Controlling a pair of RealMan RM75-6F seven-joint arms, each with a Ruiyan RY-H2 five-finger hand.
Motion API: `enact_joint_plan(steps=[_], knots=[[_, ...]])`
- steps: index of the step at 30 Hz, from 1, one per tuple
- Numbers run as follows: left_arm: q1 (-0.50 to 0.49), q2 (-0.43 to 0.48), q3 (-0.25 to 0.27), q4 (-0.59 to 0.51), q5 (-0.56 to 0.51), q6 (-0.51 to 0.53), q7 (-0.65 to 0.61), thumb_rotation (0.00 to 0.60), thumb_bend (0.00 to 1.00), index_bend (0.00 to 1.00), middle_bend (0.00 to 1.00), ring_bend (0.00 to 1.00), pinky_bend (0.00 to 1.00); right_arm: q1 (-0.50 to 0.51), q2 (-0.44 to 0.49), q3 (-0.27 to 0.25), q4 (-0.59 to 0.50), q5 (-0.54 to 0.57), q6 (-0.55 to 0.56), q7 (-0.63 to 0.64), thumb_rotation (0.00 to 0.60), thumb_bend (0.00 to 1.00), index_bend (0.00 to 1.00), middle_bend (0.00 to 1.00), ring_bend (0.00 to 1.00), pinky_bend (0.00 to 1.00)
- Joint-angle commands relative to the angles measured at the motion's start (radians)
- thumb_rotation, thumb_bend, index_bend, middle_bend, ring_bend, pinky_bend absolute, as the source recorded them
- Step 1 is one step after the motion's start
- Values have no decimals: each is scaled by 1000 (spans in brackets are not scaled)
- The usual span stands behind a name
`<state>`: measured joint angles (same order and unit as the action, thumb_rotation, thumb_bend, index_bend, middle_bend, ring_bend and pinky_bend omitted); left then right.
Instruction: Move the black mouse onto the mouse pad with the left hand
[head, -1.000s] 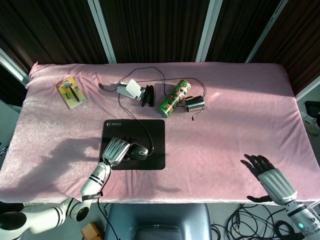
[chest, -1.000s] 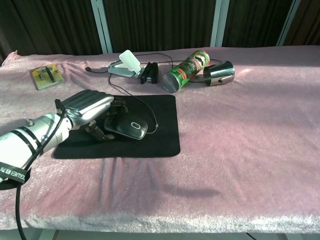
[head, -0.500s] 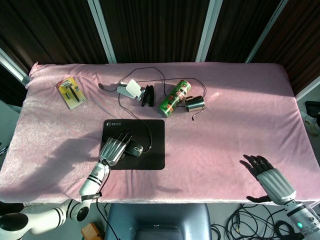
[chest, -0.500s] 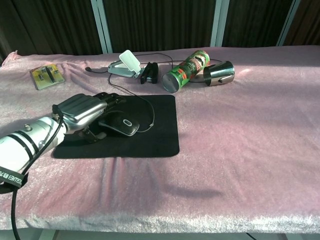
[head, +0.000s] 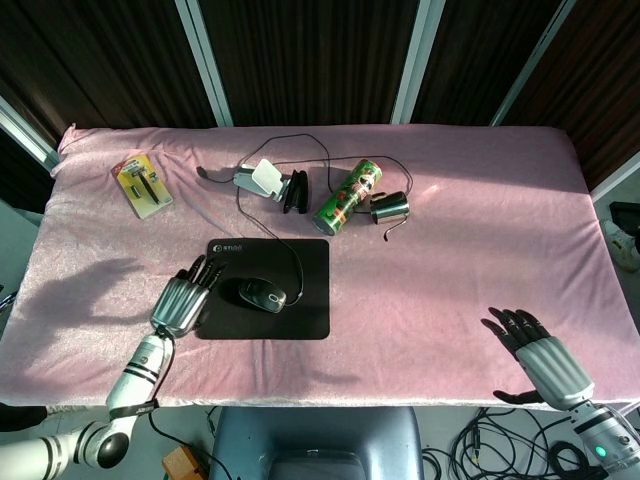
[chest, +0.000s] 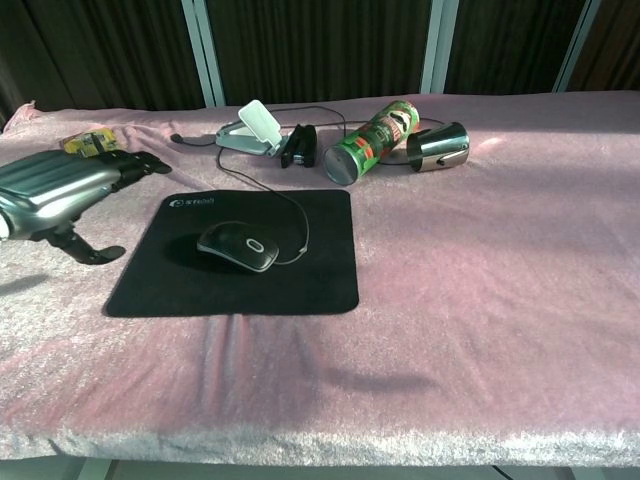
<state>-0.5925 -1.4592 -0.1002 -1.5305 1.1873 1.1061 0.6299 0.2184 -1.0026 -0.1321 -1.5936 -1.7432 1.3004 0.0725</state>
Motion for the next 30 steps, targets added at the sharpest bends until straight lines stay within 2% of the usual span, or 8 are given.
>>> enact_joint_plan(steps=[1, 5, 7, 10, 14, 20, 30], knots=[[130, 166, 66, -106, 132, 165, -161, 600, 312, 48, 30, 67, 321, -21, -14, 13, 5, 9, 38, -18, 600, 97, 38, 48, 42, 192], [248, 234, 113, -116, 218, 323, -316, 600, 313, 74, 66, 67, 310, -49, -33, 29, 13, 20, 96, -28, 600, 97, 37, 48, 42, 192], [297, 246, 145, -81, 288, 392, -409, 600, 315, 79, 80, 68, 309, -64, -41, 37, 16, 27, 123, -34, 600, 95, 36, 47, 42, 192], [345, 250, 172, -14, 352, 458, -497, 600, 315, 89, 92, 68, 304, -79, -51, 46, 21, 31, 154, -33, 600, 95, 27, 48, 42, 192], [372, 249, 178, 38, 408, 506, -529, 600, 315, 112, 102, 71, 300, -95, -61, 51, 22, 39, 175, -44, 600, 98, 12, 48, 42, 192], [400, 239, 181, 83, 421, 507, -509, 600, 314, 130, 109, 71, 292, -101, -68, 49, 17, 41, 165, -76, 600, 92, 6, 47, 42, 194], [417, 256, 170, 35, 404, 463, -485, 600, 314, 163, 149, 84, 291, -98, -64, 45, 7, 40, 139, -95, 600, 97, 5, 47, 42, 194]])
